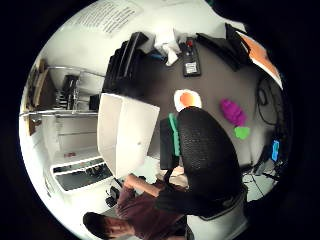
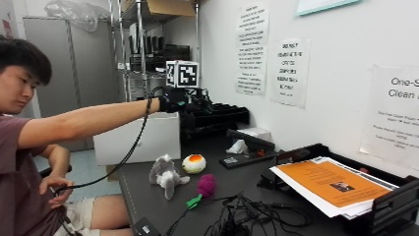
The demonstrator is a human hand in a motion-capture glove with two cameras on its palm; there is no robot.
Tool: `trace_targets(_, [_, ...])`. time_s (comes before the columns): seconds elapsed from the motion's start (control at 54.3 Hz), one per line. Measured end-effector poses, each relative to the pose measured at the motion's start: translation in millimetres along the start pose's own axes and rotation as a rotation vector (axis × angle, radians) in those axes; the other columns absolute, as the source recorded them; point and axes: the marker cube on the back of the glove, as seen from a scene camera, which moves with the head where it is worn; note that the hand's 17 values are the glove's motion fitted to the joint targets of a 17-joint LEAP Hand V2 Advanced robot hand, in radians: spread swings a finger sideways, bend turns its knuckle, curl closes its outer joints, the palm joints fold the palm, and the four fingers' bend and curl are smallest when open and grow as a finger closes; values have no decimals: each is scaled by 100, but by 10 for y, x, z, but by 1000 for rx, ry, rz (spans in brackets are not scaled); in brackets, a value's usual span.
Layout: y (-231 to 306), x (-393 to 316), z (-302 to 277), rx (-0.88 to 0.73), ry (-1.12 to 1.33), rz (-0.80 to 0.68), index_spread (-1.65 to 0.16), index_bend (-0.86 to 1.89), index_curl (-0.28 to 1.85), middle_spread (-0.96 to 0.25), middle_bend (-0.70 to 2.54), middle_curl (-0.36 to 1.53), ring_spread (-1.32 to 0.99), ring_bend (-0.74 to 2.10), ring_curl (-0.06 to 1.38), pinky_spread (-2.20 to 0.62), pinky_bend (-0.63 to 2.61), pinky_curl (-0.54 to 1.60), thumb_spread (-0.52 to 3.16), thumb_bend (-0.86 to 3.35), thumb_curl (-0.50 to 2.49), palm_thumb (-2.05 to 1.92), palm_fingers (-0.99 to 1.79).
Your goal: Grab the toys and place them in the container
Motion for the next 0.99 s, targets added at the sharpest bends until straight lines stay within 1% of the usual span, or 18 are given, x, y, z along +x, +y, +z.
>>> trace_targets(0.018, [-24, 9, 15, -2, 2, 6, -23, 16, 14, -11, 6, 15, -25, 78, 29, -9, 84, 33, 142, -2, 14, -3, 6])
trace_targets(0.037, [-46, 24, 33, -3, 0, 11, -23, 11, 13, -13, 21, 19, -23, 72, 26, -7, 83, 33, 142, -2, 15, -4, 4])
trace_targets(0.092, [-106, 67, 98, 1, -22, 17, -23, 10, 13, -12, 21, 20, -19, 64, 24, -5, 87, 34, 141, -3, 15, -5, -9])
trace_targets(0.221, [-274, 144, 401, -6, -45, 46, -23, 11, 15, -8, 20, 24, -13, 56, 21, -1, 87, 33, 141, -3, 16, -5, -13])
trace_targets(0.442, [-553, 368, 1344, -141, 15, 142, -23, 5, 15, -4, 14, 25, -4, 46, 20, 3, 90, 35, 137, -4, 18, -6, -25])
trace_targets(0.553, [-558, 564, 1756, -188, 1, 179, -23, 3, 13, -2, 14, 25, -1, 44, 20, 4, 92, 35, 133, -5, 19, -7, -29])
trace_targets(0.645, [-554, 619, 2054, -216, -43, 222, -22, 3, 12, -2, 13, 25, 1, 43, 21, 4, 94, 36, 128, -6, 19, -8, -30])
trace_targets(0.774, [-519, 663, 2483, -247, -66, 245, -22, 3, 10, 0, 12, 24, 3, 44, 22, 5, 96, 36, 122, -6, 19, -8, -28])
trace_targets(0.829, [-521, 654, 2638, -216, -55, 257, -23, 6, 11, 0, 14, 24, 3, 46, 23, 5, 97, 36, 121, -6, 19, -8, -22])
trace_targets(0.884, [-552, 620, 2697, -101, -38, 271, -24, 12, 12, -1, 20, 26, 1, 55, 26, 4, 95, 36, 119, -5, 20, -6, -1])
trace_targets(0.903, [-552, 616, 2702, -58, -28, 271, -24, 12, 12, -1, 20, 26, 1, 56, 26, 4, 95, 36, 119, -5, 20, -6, -1])
trace_targets(0.921, [-547, 615, 2705, -19, -15, 269, -24, 13, 12, -2, 27, 28, -4, 67, 29, 1, 93, 35, 120, -3, 21, -3, 21])
trace_targets(0.94, [-541, 616, 2706, 13, -2, 265, -24, 13, 12, -3, 29, 28, -6, 71, 28, -1, 91, 33, 121, -3, 21, -3, 28])
trace_targets(0.958, [-535, 615, 2709, 37, 13, 260, -23, 18, 13, -7, 37, 31, -11, 82, 30, -7, 88, 31, 123, 1, 22, 3, 55])
trace_targets(0.977, [-530, 612, 2713, 54, 28, 253, -24, 13, 11, -5, 32, 28, -11, 77, 26, -5, 87, 29, 122, -2, 22, -1, 36])
trace_targets(0.995, [-526, 604, 2719, 67, 45, 242, -23, 17, 15, -9, 41, 33, -15, 91, 33, -13, 92, 32, 125, 2, 23, 6, 70])
